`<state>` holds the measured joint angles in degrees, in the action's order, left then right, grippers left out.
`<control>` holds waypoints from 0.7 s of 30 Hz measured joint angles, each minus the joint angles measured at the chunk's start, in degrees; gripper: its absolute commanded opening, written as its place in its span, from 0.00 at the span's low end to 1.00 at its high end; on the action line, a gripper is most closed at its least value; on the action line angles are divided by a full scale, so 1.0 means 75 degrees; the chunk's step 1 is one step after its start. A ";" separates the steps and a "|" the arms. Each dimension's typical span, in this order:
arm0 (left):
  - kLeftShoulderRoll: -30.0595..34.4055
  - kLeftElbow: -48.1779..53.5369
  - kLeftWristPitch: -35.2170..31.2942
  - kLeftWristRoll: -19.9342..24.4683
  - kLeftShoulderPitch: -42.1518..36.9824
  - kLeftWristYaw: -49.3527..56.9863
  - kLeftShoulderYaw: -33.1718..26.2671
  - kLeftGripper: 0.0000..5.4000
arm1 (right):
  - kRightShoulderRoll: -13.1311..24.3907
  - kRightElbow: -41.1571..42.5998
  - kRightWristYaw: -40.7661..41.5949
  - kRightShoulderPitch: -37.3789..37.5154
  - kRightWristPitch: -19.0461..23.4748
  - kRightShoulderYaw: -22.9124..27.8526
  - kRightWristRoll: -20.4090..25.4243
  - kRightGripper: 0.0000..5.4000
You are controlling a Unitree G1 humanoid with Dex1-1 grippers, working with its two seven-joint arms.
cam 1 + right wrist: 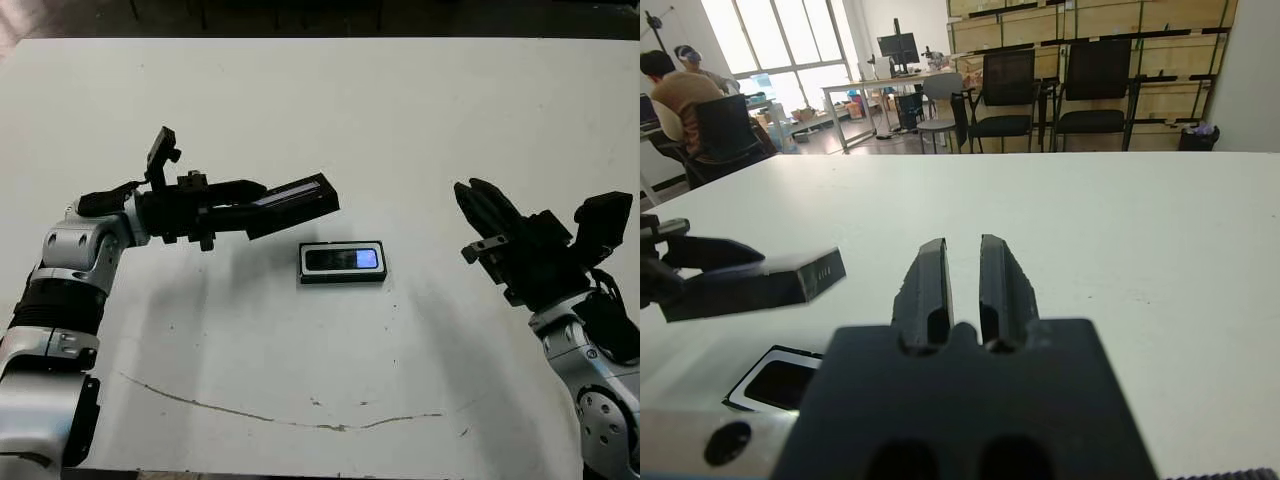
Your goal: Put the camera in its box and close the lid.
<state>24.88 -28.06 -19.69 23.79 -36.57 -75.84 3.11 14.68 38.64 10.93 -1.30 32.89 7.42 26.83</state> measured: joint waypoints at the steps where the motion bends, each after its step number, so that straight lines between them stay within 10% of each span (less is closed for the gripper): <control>1: 0.0000 -0.0040 -0.0007 -0.0085 -0.0034 -0.0043 0.0071 0.33 | 0.0000 -0.0004 0.0005 -0.0001 0.0000 0.0011 0.0011 0.00; 21: -0.0273 -0.0611 0.0983 -0.1341 -0.0573 -0.0640 0.1265 0.33 | 0.0134 -0.0043 0.0118 0.0014 -0.0090 0.0057 -0.0016 0.00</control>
<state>22.84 -32.64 -12.31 13.74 -40.87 -80.64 12.60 15.69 38.32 11.81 -1.19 32.22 7.85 26.71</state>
